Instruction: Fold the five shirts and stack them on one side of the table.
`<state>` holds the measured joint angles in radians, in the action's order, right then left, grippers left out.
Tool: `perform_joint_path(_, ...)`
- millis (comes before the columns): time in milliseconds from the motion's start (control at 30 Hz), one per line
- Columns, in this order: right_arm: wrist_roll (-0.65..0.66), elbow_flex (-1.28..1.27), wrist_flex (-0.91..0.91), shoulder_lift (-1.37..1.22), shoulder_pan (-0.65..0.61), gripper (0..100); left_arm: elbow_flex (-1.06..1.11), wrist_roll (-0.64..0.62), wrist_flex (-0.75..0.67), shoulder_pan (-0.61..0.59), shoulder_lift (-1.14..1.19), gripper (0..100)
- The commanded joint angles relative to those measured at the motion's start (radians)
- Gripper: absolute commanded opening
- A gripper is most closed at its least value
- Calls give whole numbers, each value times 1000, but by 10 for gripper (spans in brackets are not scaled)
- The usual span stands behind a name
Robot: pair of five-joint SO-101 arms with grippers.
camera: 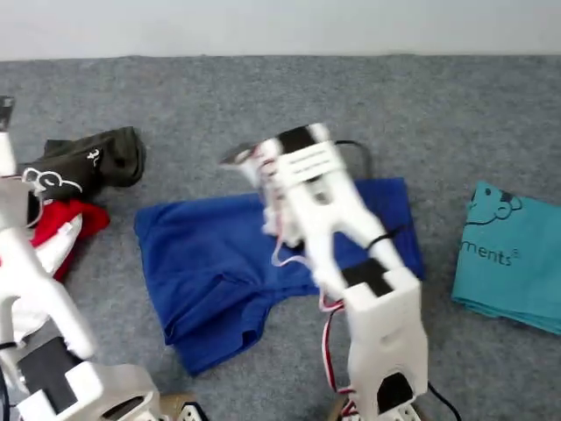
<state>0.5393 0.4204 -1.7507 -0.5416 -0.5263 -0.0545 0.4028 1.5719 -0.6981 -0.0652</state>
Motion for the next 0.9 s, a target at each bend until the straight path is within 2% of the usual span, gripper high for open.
perform_joint_path(0, -8, 29, -41, 65, -134, 106, -41, 15, 3, -26, -44, 16)
perform_joint_path(133, -8, 29, -42, 68, -245, 199, -41, 15, 6, -31, -44, 16)
perform_joint_path(367, -8, 31, -33, 70, -361, 203, -41, 15, 6, -29, -44, 16)
perform_joint_path(700, -8, 31, 107, 1, -395, 202, -41, 15, 9, -26, -44, 16)
perform_joint_path(867, -8, 31, 120, -67, -395, 181, -41, 15, 9, -29, -46, 16)
